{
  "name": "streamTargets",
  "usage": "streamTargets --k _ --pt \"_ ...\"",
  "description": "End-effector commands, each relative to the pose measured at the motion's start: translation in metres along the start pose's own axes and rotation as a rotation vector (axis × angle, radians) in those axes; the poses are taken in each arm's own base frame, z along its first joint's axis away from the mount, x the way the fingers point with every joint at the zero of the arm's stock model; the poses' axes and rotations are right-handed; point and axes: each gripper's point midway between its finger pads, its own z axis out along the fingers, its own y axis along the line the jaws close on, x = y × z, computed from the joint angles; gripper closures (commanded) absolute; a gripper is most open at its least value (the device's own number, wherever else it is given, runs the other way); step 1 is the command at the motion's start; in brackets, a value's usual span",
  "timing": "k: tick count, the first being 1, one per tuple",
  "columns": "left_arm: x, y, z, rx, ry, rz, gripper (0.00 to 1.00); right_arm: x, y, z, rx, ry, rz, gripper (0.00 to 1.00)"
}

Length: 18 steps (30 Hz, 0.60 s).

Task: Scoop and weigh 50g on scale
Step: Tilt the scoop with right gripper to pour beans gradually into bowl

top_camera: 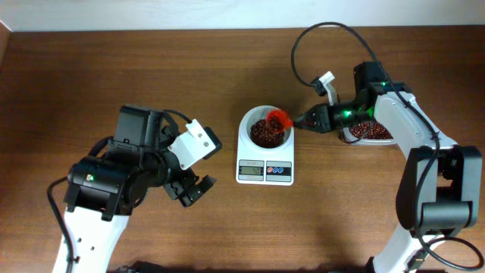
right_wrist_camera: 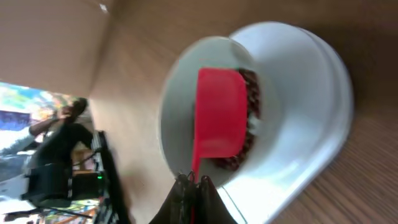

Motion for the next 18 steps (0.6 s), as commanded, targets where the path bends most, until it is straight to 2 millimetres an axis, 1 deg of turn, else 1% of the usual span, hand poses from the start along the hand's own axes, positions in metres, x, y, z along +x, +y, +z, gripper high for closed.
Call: streamTargets --k 1,2,3,4,5,6,7,8,10,14,18 --pt "-0.005 0.0 -0.005 -0.004 -0.022 0.019 0.01 -0.005 0.005 -0.001 -0.007 -0.013 -0.005 0.96" --pt "-0.005 0.0 -0.005 -0.005 -0.021 0.019 0.01 -0.006 0.008 -0.001 -0.027 -0.022 -0.007 0.96" --pt "-0.005 0.0 -0.005 -0.005 -0.022 0.019 0.01 -0.01 0.017 -0.004 -0.087 -0.043 -0.006 0.96" --pt "-0.005 0.0 -0.005 -0.005 -0.021 0.019 0.01 -0.015 0.035 -0.007 -0.191 -0.078 -0.034 0.96" --pt "-0.005 0.0 -0.005 -0.005 -0.021 0.019 0.01 -0.019 0.046 -0.012 -0.261 -0.109 -0.082 0.96" --pt "-0.005 0.0 -0.005 -0.005 -0.021 0.019 0.01 -0.012 0.024 -0.007 -0.132 -0.065 -0.077 0.96" --pt "-0.005 0.0 -0.005 -0.004 -0.022 0.019 0.01 -0.001 -0.003 -0.004 0.033 0.0 0.003 0.96" --pt "-0.005 0.0 -0.005 -0.005 -0.021 0.019 0.01 0.004 -0.011 -0.004 0.08 0.02 0.045 0.96" --pt "-0.005 0.0 -0.005 -0.005 -0.022 0.019 0.01 -0.001 0.003 -0.003 0.003 -0.002 0.035 0.96" --pt "-0.005 0.0 -0.005 -0.005 -0.021 0.019 0.01 -0.004 0.008 -0.003 -0.03 -0.018 0.027 0.96" --pt "-0.005 0.0 -0.005 -0.005 -0.021 0.019 0.01 -0.004 0.008 -0.003 -0.03 -0.018 0.028 0.96"
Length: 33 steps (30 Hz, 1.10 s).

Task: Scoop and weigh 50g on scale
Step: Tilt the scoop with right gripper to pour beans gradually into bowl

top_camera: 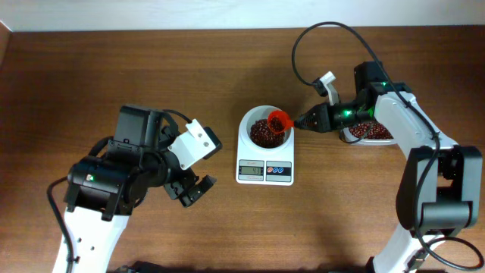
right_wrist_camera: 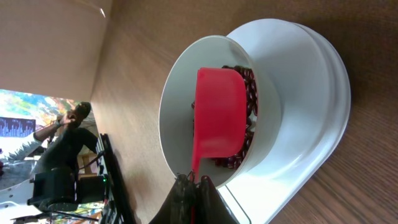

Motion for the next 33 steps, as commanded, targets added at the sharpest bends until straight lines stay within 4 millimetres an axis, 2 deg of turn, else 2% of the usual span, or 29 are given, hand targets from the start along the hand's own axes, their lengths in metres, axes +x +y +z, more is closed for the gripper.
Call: streamTargets --k 1,2,3,4,5,6,7,9,16,17,18,19,20,21,24,29,30,31,32,33 --pt "-0.005 0.0 -0.005 -0.005 -0.021 0.019 0.01 -0.004 0.007 -0.002 -0.023 -0.014 -0.009 0.96" --pt "-0.005 0.0 -0.005 -0.005 -0.021 0.019 0.01 -0.004 0.008 -0.002 -0.024 -0.014 -0.008 0.96" --pt "-0.005 0.0 -0.005 -0.005 -0.021 0.019 0.01 -0.006 0.017 -0.003 -0.081 -0.029 -0.009 0.96" --pt "-0.005 0.0 -0.005 -0.005 -0.021 0.019 0.01 -0.014 0.043 -0.009 -0.235 -0.084 -0.083 0.96" --pt "-0.005 0.0 -0.005 -0.005 -0.021 0.019 0.01 -0.012 0.037 -0.009 -0.201 -0.08 -0.126 0.96" --pt "-0.005 0.0 -0.005 -0.005 -0.021 0.019 0.01 -0.003 0.006 -0.003 -0.02 -0.014 -0.047 0.96" --pt "-0.005 0.0 -0.005 -0.005 -0.021 0.019 0.01 0.001 -0.005 -0.002 0.05 0.012 0.002 0.96" --pt "-0.005 0.001 -0.005 -0.005 -0.022 0.019 0.01 0.0 0.005 0.001 0.002 0.004 -0.005 0.96" --pt "-0.005 0.0 -0.005 -0.005 -0.021 0.019 0.01 -0.003 0.011 0.0 -0.036 -0.01 -0.006 0.96" --pt "-0.005 0.0 -0.005 -0.005 -0.021 0.019 0.01 -0.005 0.017 -0.001 -0.07 -0.019 -0.007 0.96" --pt "-0.005 0.0 -0.005 -0.005 -0.021 0.019 0.01 -0.012 0.042 -0.006 -0.217 -0.069 -0.083 0.96" --pt "-0.005 0.0 -0.005 -0.005 -0.021 0.019 0.01 -0.012 0.041 -0.005 -0.207 -0.073 -0.134 0.96" --pt "-0.005 0.0 -0.005 -0.005 -0.021 0.019 0.01 -0.003 0.009 0.001 -0.018 -0.006 -0.064 0.96" --pt "-0.005 0.0 -0.005 -0.005 -0.021 0.019 0.01 0.003 -0.009 0.002 0.099 0.031 0.014 0.96" --pt "-0.005 0.0 -0.005 -0.005 -0.021 0.019 0.01 -0.002 0.004 0.004 0.017 0.007 -0.002 0.96" --pt "-0.005 0.0 -0.005 -0.005 -0.021 0.019 0.01 -0.002 0.005 0.003 0.013 0.006 -0.001 0.96" --pt "-0.005 0.0 -0.005 -0.005 -0.021 0.019 0.01 -0.006 0.021 0.002 -0.077 -0.018 -0.004 0.96" --pt "-0.005 0.0 -0.005 -0.004 -0.022 0.019 0.01 -0.013 0.047 -0.005 -0.23 -0.073 -0.097 0.96" --pt "-0.005 0.0 -0.005 -0.005 -0.021 0.019 0.01 -0.011 0.036 -0.004 -0.172 -0.063 -0.123 0.96" --pt "-0.005 0.0 -0.005 -0.005 -0.021 0.019 0.01 -0.001 -0.004 -0.001 0.063 0.009 0.01 0.96"
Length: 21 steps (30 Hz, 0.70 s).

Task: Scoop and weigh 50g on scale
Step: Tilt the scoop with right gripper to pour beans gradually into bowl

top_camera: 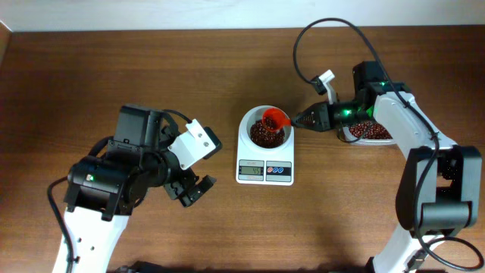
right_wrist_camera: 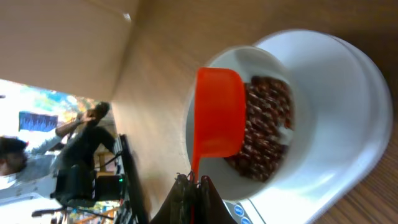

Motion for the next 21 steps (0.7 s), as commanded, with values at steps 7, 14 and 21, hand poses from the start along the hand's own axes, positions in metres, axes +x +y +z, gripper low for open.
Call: streamTargets --k 7,14,21 --pt "-0.005 0.0 -0.005 -0.004 -0.022 0.019 0.01 0.0 -0.007 -0.001 0.078 0.013 0.052 0.96" --pt "-0.005 0.0 -0.005 -0.005 -0.021 0.019 0.01 0.002 -0.012 -0.001 0.114 0.022 0.066 0.96" --pt "-0.005 0.0 -0.005 -0.005 -0.021 0.019 0.01 -0.008 0.009 -0.001 -0.015 -0.022 0.029 0.96"
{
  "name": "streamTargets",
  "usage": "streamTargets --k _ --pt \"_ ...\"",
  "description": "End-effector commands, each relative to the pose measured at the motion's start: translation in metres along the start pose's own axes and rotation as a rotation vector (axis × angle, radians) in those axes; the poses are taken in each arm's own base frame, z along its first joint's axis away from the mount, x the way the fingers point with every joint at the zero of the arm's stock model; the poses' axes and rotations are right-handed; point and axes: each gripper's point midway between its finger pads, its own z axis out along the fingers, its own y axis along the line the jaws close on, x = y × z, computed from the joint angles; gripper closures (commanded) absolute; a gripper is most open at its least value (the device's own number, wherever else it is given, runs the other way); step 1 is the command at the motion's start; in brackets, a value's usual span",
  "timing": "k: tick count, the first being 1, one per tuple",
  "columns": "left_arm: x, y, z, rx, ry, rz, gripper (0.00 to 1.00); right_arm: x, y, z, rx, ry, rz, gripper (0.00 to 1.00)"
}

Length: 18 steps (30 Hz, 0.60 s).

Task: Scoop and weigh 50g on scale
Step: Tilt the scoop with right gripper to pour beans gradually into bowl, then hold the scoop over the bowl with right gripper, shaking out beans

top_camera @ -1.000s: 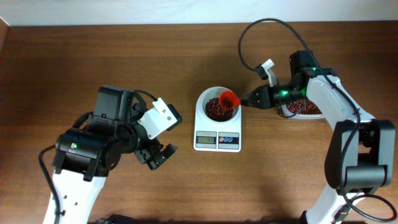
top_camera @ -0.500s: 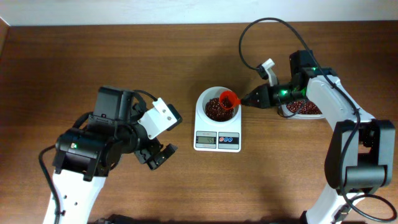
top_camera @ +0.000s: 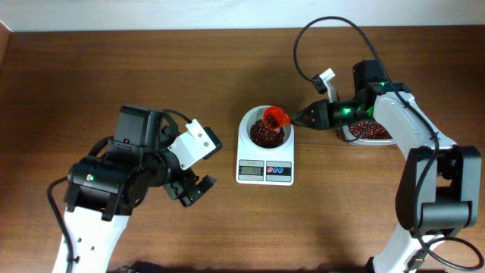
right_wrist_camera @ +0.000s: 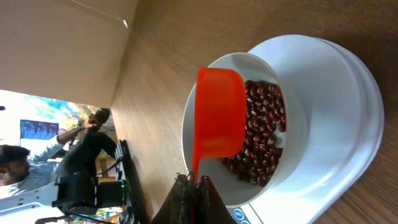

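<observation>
A white bowl [top_camera: 250, 127] of dark red beans [top_camera: 262, 134] sits on the white digital scale [top_camera: 264, 171] at mid-table. My right gripper [top_camera: 299, 119] is shut on the handle of an orange scoop [top_camera: 276, 117], held over the bowl's right rim. In the right wrist view the scoop [right_wrist_camera: 219, 112] shows its back, turned on its side above the beans [right_wrist_camera: 264, 134] in the bowl [right_wrist_camera: 205, 174], with the gripper [right_wrist_camera: 196, 184] clamped on the handle. My left gripper [top_camera: 195, 189] hangs open over bare table, left of the scale.
A second dish of red beans [top_camera: 371, 132] sits at the right, partly behind my right arm. A black cable [top_camera: 303, 38] loops above the right arm. The table's far edge meets a pale wall at the top.
My right gripper has lifted the scoop slightly and edged back right over the bowl's rim. In the wrist view more beans show beside the scoop. The left arm has not moved.
The scoop was low inside the bowl, tipped over the beans, and stayed so at the following moment. Later it stood higher above the bowl, and now it sits over the right rim, still tipped. My left arm stayed still throughout.
</observation>
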Motion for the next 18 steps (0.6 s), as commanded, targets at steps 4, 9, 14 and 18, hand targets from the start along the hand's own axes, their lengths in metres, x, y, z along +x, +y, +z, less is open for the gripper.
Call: streamTargets --k 4,9,14,18 --pt "-0.005 0.001 -0.005 -0.005 -0.022 0.019 0.01 -0.004 0.013 -0.002 -0.038 -0.015 -0.021 0.96" --pt "-0.005 0.0 -0.005 -0.005 -0.021 0.019 0.01 -0.01 0.042 -0.007 -0.208 -0.056 -0.049 0.96" --pt "-0.005 0.0 -0.005 -0.005 -0.021 0.019 0.01 0.001 0.002 -0.004 0.029 0.003 0.054 0.96" --pt "-0.005 0.0 -0.005 -0.005 -0.021 0.019 0.01 0.0 0.005 -0.004 0.01 0.0 0.042 0.96"
